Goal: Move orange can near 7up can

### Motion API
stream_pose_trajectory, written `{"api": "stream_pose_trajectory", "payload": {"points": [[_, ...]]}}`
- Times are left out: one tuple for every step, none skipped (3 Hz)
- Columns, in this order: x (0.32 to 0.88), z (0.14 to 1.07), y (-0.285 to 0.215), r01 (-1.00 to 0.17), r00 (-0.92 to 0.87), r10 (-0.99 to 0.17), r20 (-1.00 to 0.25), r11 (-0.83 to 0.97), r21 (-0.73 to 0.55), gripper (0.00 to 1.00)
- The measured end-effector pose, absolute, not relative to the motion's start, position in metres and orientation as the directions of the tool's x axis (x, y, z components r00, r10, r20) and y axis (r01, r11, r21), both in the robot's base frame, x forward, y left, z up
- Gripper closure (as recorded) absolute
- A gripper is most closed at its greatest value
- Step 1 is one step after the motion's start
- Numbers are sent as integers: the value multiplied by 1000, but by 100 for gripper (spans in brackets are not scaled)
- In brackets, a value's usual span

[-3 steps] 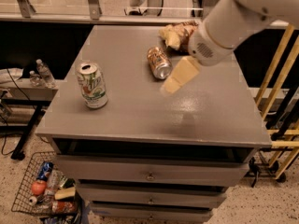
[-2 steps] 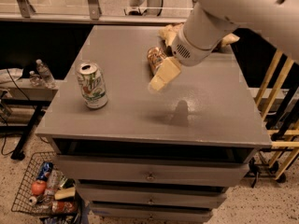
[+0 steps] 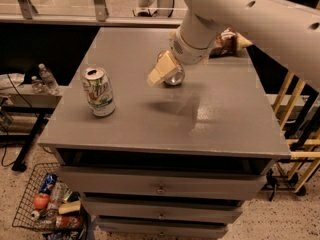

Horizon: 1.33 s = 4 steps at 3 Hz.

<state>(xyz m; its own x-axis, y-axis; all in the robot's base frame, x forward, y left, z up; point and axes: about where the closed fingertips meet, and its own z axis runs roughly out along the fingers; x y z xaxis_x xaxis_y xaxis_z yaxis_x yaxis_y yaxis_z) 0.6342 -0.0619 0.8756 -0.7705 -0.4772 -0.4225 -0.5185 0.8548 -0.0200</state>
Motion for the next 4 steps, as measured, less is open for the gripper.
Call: {"api": "stream_pose_trajectory", "payload": {"points": [[657,871,-53,-456,-807,-401,-433,890,26,0],[674,864,-42,-418,-828,-350,-438,906,67,0],[682,852,-30,-403,-847,-329,-418,909,102,14],[684,842,-16,-419,-852,-344,-394,900,122,38]]}}
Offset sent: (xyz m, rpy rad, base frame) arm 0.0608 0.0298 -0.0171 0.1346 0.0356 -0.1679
